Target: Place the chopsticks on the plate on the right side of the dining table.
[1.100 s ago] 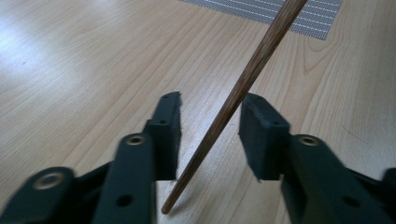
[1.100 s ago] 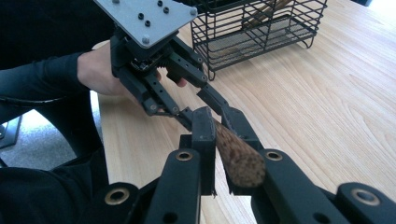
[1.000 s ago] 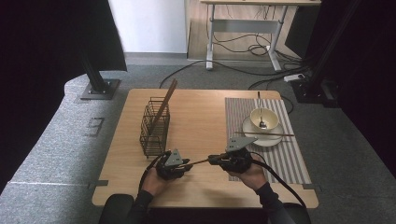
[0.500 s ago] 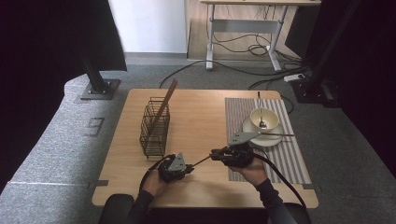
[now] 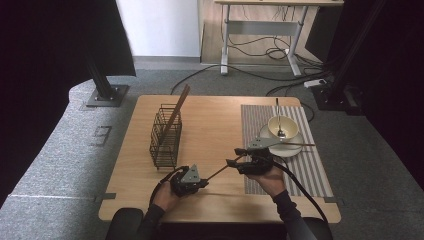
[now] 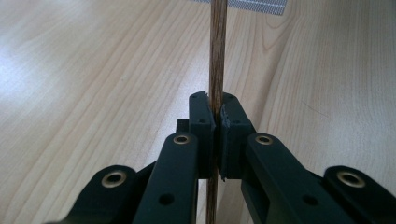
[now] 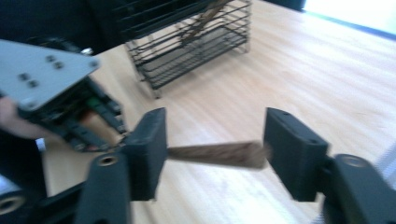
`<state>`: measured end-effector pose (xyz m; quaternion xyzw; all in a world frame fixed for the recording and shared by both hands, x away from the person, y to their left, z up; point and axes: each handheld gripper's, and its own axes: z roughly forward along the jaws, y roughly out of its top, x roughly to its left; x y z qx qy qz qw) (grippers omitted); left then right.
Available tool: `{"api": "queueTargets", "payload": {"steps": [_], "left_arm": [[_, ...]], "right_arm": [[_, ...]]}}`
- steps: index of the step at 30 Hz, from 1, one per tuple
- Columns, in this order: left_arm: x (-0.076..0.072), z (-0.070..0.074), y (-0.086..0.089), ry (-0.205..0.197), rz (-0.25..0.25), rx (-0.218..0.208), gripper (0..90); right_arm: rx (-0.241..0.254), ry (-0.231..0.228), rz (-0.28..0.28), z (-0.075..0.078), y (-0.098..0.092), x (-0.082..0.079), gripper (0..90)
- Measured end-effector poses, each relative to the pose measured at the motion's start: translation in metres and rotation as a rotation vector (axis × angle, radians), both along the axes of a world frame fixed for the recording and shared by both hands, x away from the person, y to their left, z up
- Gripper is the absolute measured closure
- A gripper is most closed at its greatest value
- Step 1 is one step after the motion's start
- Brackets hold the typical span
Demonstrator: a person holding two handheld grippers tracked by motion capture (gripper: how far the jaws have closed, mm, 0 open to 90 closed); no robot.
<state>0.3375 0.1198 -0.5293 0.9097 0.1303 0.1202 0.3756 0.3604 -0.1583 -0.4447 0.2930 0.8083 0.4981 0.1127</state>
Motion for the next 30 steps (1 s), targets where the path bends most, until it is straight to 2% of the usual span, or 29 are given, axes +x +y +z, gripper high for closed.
{"api": "queueTargets", "payload": {"steps": [4,10,13,15,17,23,30], "left_arm": [[0.000,-0.001,-0.001,0.008,0.002,-0.003,85.3],[0.000,0.000,0.001,0.011,0.007,-0.005,85.2],[0.001,0.000,0.003,0.013,0.005,-0.017,85.1],[0.001,0.001,0.004,0.015,0.005,-0.028,84.9],[0.001,0.001,0.005,0.015,0.009,-0.040,84.9],[0.002,0.004,0.009,0.017,0.008,-0.056,84.6],[0.002,0.005,0.012,0.009,0.005,-0.059,84.4]], "right_arm": [[-0.016,-0.005,-0.041,0.000,-0.002,0.002,32.5],[-0.078,-0.014,-0.089,-0.005,-0.002,0.007,26.6],[-0.081,0.004,-0.095,-0.009,-0.006,0.010,25.6],[-0.100,0.017,-0.100,-0.011,-0.008,0.013,25.5],[-0.126,0.020,-0.118,-0.013,-0.011,0.016,25.3],[-0.151,0.010,-0.137,-0.017,-0.015,0.019,25.6],[-0.158,0.027,-0.151,-0.024,-0.022,0.025,25.9]]}}
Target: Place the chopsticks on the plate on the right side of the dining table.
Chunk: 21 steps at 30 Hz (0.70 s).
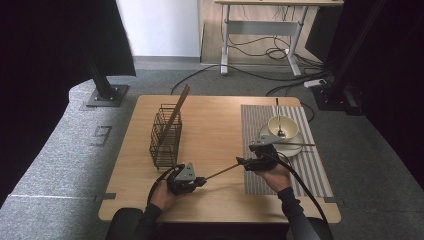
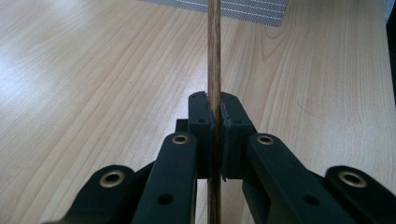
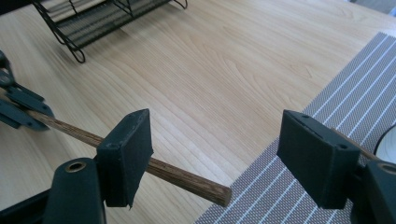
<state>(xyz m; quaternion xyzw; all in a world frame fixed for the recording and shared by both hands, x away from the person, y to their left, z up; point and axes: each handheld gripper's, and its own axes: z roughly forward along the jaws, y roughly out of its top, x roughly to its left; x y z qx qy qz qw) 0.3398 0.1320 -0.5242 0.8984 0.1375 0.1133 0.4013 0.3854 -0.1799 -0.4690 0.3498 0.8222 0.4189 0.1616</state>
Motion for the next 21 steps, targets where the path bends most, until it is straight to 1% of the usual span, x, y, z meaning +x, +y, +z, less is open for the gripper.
{"api": "queueTargets", "payload": {"steps": [5,9,12,15,17,18,21], "left_arm": [[-0.001,0.002,0.002,-0.006,-0.002,-0.020,84.4],[-0.001,0.002,0.003,-0.005,-0.007,-0.017,84.5],[-0.001,0.001,0.002,-0.005,-0.013,-0.002,84.5],[-0.001,0.000,0.002,-0.002,-0.019,0.022,84.6],[0.000,-0.001,0.003,0.007,-0.024,0.033,84.6],[0.000,-0.001,0.003,0.008,-0.025,0.042,84.6],[0.001,-0.002,0.003,0.018,-0.031,0.057,84.6]], "right_arm": [[-0.029,0.006,-0.003,-0.007,0.000,0.003,26.6],[-0.035,0.020,-0.009,-0.012,-0.001,0.006,26.6],[-0.042,0.026,-0.008,-0.014,-0.001,0.007,26.7],[-0.051,0.020,-0.001,-0.013,-0.002,0.006,27.2],[-0.050,0.012,0.015,-0.010,-0.004,0.005,26.8],[-0.045,0.021,0.031,-0.009,-0.005,0.004,26.4],[-0.052,0.030,0.072,-0.007,-0.004,0.002,24.7]]}}
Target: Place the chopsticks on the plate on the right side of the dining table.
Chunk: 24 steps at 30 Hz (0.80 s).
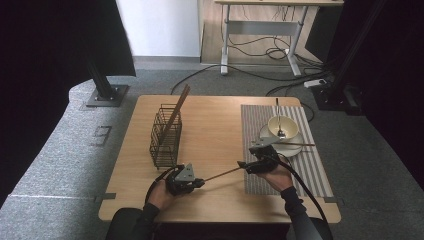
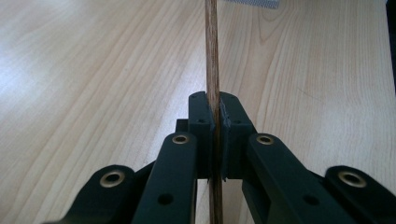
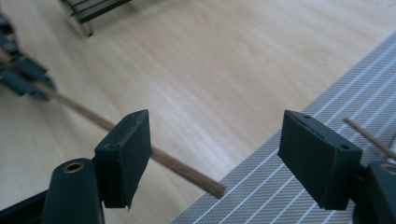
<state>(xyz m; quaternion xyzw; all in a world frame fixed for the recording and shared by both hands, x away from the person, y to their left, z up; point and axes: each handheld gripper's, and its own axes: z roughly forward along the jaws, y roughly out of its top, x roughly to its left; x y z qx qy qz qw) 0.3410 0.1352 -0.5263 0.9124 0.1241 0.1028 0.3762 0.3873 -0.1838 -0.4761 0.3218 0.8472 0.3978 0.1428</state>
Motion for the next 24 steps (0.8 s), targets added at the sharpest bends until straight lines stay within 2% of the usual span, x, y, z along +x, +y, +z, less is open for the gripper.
{"api": "queueTargets", "payload": {"steps": [3,5,7,10,18,20,24], "left_arm": [[0.000,-0.001,-0.001,0.011,-0.004,0.015,84.6],[0.001,-0.002,-0.001,0.016,-0.007,0.021,84.6],[0.000,-0.002,-0.002,0.019,-0.011,0.025,84.6],[0.000,-0.002,-0.002,0.019,-0.017,0.031,84.6],[0.000,-0.002,-0.003,0.024,-0.029,0.039,84.5],[-0.001,-0.003,-0.004,0.024,-0.032,0.039,84.5],[-0.001,-0.003,-0.005,0.021,-0.041,0.049,84.5]], "right_arm": [[-0.021,0.023,0.042,-0.002,0.003,-0.001,22.6],[-0.050,0.044,0.086,-0.004,0.007,-0.002,19.5],[-0.073,0.056,0.106,-0.007,0.011,-0.003,19.1],[-0.133,0.066,0.154,-0.012,0.022,-0.006,21.5],[-0.251,0.052,0.235,-0.022,0.038,-0.012,43.0],[-0.268,0.057,0.260,-0.024,0.041,-0.014,48.3],[-0.296,0.052,0.276,-0.025,0.045,-0.016,57.9]]}}
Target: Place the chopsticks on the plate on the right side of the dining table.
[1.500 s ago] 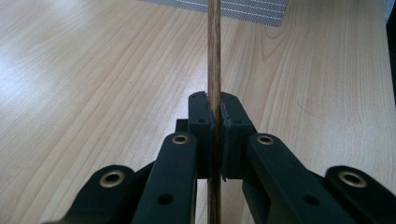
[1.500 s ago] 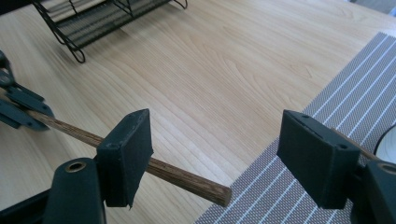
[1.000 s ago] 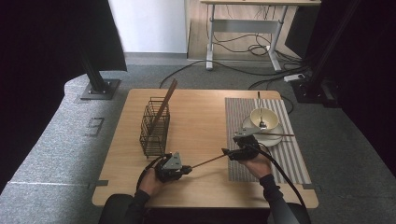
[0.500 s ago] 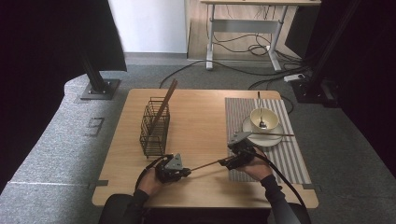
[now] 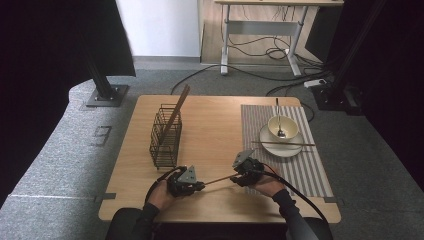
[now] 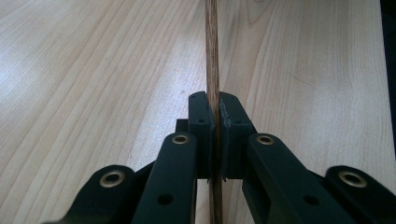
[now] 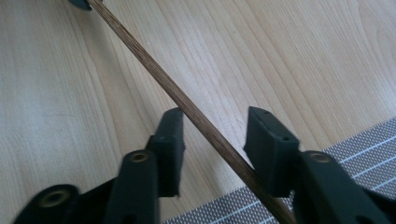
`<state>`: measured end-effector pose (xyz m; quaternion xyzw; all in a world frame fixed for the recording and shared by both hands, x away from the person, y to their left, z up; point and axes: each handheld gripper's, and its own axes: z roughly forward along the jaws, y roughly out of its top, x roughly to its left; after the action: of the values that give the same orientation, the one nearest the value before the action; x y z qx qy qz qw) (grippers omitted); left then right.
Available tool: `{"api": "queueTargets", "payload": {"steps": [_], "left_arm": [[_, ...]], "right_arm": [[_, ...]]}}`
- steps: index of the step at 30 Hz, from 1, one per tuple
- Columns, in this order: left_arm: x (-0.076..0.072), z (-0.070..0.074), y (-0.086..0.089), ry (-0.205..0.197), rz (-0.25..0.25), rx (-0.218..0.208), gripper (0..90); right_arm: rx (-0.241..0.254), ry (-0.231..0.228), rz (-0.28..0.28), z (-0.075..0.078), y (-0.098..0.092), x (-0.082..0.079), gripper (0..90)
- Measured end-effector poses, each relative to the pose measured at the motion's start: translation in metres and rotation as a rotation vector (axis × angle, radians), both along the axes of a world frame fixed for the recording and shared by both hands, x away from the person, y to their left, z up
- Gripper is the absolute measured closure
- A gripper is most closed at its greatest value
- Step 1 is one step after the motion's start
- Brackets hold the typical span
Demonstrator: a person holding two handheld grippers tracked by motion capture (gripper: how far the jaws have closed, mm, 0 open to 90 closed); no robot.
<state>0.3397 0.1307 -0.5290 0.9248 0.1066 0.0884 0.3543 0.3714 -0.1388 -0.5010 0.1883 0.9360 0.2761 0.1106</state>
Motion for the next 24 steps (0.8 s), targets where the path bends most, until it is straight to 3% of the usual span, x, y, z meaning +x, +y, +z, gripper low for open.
{"api": "queueTargets", "payload": {"steps": [4,13,22,24], "left_arm": [[0.0001,-0.0005,-0.0002,0.001,0.002,-0.005,84.2],[0.0021,0.0003,0.0037,-0.014,0.037,-0.031,79.7],[0.0030,0.0010,0.0063,-0.068,0.099,-0.037,66.5],[0.0035,0.0013,0.0067,-0.071,0.111,-0.043,63.3]], "right_arm": [[-0.031,-0.018,0.007,-0.0001,0.0021,-0.0021,60.2],[-0.050,0.003,0.049,0.0001,0.0016,-0.0037,68.1],[-0.029,0.056,0.121,0.0026,-0.0006,-0.0061,77.5],[-0.008,0.076,0.161,0.0036,-0.0008,-0.0075,80.3]]}}
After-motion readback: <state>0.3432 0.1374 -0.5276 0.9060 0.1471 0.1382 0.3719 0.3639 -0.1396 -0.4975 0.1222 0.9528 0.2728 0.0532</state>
